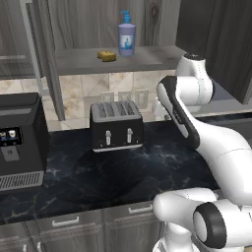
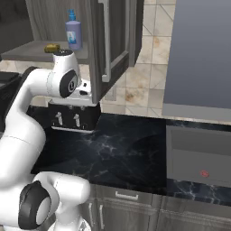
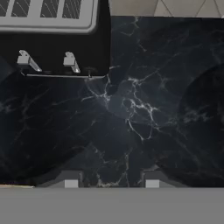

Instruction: Locate and retrieve the sponge and soap dispenser from the cabinet. Place them next to the sink.

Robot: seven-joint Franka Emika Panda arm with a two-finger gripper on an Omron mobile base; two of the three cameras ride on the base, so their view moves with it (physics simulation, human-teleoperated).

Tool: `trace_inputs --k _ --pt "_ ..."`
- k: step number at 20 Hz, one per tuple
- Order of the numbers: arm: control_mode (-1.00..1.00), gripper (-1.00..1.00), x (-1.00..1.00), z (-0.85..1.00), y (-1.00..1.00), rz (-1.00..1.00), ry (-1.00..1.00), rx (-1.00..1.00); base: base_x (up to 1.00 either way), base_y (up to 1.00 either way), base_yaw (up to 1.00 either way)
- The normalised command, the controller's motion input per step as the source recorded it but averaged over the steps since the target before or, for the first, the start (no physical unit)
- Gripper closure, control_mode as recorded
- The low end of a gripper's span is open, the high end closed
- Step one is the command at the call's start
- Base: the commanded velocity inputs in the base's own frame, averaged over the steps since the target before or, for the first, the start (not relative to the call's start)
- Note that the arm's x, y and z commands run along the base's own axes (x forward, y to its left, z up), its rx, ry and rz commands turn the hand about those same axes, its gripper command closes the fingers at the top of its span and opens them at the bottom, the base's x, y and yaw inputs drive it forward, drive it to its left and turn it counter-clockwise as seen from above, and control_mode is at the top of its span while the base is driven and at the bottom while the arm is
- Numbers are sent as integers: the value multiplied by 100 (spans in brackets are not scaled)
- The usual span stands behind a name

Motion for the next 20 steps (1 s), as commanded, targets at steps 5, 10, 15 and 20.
trace_inputs --k 5,10,15,20 --pt "-100 -100 -3 0 36 -8 -2 -1 0 0 0" --pt "-100 -100 -17 30 52 -1 -17 0 0 0 0" --pt "-100 -100 -1 57 30 0 -18 -3 0 0 0" --pt "-100 -100 1 70 -3 2 -23 0 0 0 0"
